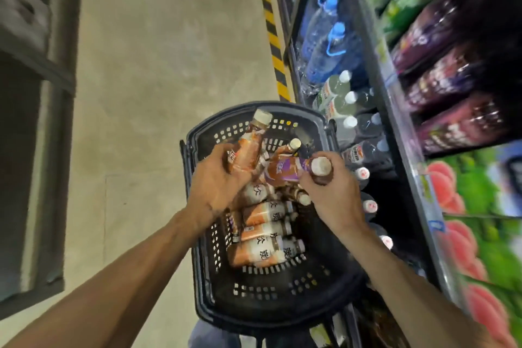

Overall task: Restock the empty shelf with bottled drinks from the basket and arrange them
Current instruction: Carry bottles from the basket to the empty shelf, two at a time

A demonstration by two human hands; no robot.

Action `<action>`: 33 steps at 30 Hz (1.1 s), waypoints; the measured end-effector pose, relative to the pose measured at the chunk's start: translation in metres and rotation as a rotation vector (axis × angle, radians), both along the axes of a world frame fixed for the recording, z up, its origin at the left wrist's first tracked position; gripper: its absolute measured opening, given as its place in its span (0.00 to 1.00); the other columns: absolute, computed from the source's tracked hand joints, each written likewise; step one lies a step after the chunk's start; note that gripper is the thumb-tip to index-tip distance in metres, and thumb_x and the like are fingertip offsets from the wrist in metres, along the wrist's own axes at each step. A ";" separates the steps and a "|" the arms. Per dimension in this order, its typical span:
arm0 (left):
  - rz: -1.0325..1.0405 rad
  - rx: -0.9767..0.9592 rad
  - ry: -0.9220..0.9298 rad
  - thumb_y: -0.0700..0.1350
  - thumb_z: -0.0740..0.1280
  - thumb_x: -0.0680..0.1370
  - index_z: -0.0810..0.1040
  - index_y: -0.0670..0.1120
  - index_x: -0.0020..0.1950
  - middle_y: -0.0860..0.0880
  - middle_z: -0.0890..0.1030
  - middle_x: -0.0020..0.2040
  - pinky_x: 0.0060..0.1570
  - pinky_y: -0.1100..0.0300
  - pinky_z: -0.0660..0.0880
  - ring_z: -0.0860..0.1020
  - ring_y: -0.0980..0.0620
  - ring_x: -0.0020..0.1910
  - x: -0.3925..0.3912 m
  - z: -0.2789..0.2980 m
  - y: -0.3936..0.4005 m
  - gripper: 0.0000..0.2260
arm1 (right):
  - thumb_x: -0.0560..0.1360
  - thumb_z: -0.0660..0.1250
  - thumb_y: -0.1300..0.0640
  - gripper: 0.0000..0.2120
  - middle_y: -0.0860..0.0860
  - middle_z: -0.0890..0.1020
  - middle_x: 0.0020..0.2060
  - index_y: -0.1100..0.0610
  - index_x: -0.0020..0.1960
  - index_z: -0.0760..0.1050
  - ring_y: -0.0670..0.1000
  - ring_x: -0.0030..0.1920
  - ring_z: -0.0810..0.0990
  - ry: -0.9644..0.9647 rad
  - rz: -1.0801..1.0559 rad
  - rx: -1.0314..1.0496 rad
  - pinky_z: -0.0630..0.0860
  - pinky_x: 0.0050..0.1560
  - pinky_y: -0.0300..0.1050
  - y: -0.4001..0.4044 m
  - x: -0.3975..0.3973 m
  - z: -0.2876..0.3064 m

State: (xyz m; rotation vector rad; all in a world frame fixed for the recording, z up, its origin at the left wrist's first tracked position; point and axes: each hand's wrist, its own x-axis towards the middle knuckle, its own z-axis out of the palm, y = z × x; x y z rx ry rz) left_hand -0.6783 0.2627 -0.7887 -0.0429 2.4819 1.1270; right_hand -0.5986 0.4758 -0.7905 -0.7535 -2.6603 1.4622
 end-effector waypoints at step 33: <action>-0.276 0.603 0.534 0.57 0.82 0.62 0.78 0.54 0.63 0.57 0.84 0.51 0.49 0.62 0.79 0.82 0.62 0.48 0.010 0.639 0.012 0.32 | 0.74 0.76 0.65 0.15 0.42 0.88 0.45 0.52 0.57 0.81 0.41 0.47 0.84 0.892 -0.228 -0.026 0.78 0.50 0.34 -0.001 0.060 0.698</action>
